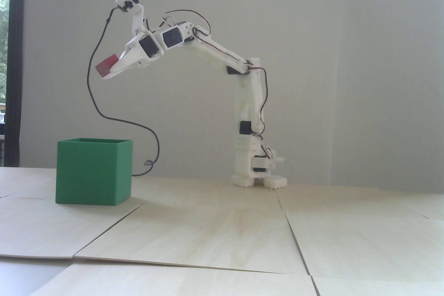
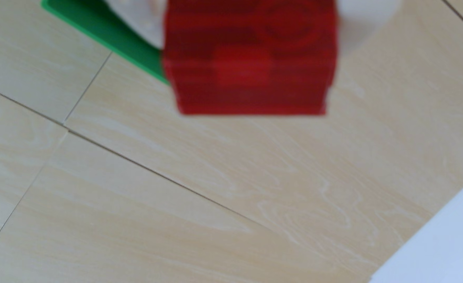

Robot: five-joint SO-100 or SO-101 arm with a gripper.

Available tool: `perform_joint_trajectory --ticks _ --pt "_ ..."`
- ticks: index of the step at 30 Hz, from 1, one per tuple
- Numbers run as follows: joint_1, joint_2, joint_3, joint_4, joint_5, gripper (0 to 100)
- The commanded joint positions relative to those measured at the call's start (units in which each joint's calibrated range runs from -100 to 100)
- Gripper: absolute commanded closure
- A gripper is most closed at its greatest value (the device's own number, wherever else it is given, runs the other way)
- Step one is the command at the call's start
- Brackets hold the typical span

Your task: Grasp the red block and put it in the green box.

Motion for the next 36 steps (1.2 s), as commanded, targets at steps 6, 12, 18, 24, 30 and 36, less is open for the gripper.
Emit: perform_joint_trajectory --ticks 6,12,18,24,30,36 --pt "1.86 -1.83 8.00 -0.64 -0.36 98" --pt "1.86 -1.83 8.00 -0.64 -0.36 98" --pt "1.38 -1.83 8.09 -0.55 -0.36 98" --pt "1.30 -1.83 8.09 -0.55 -0.36 97" --pt "1.22 -1.83 8.18 -0.64 -0.10 86" --pt "0.58 -1.83 8.36 -0.64 -0.21 83"
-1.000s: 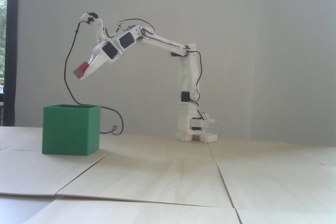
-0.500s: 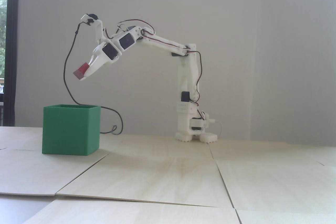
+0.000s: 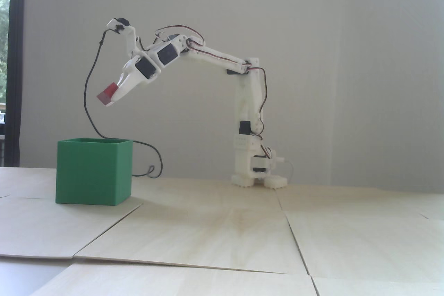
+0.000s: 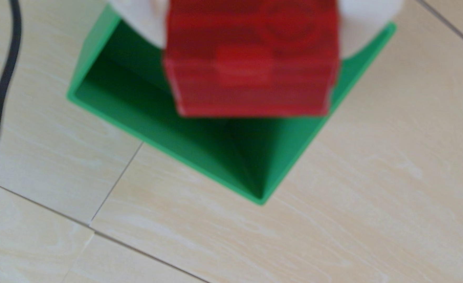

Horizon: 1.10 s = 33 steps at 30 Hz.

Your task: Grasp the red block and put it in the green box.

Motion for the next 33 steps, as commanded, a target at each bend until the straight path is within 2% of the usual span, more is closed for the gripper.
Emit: perform_joint_trajectory --ticks 1,9,14,33 --pt "-0.87 -1.91 -0.60 -0.64 -0.20 83" --pt "-0.95 -1.91 -0.42 -0.64 0.00 82" --pt "-0.95 -1.91 -0.42 -0.64 0.06 77" --pt "-2.32 -5.62 0.56 0.71 -0.41 77"
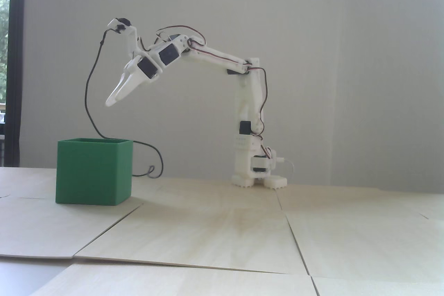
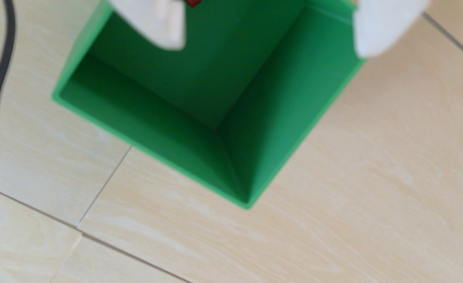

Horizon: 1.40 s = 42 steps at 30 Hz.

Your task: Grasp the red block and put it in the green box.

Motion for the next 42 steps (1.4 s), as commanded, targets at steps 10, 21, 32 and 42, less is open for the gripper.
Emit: perform_joint_trajectory --ticks 10,21,32,42 --pt "-11.93 -37.99 37.02 2.23 -0.46 77" --pt "-26.32 -72.18 81.21 2.99 -0.46 98" --pt "-36.94 -90.65 102.51 19.10 -0.41 98" --pt "-41.04 -97.84 109.61 29.63 -0.46 98"
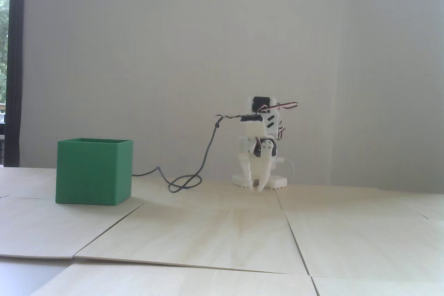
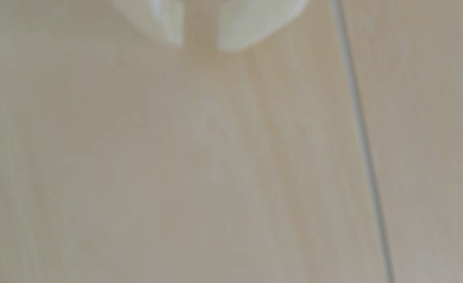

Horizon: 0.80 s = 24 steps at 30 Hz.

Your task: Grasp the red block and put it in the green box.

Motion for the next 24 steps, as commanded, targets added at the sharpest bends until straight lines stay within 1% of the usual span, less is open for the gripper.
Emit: perform_joint_trajectory --ticks 1,24 --pt "-0.38 -3.42 3.87 3.01 -0.41 98" --pt "-0.46 -5.08 3.96 3.01 -0.36 97"
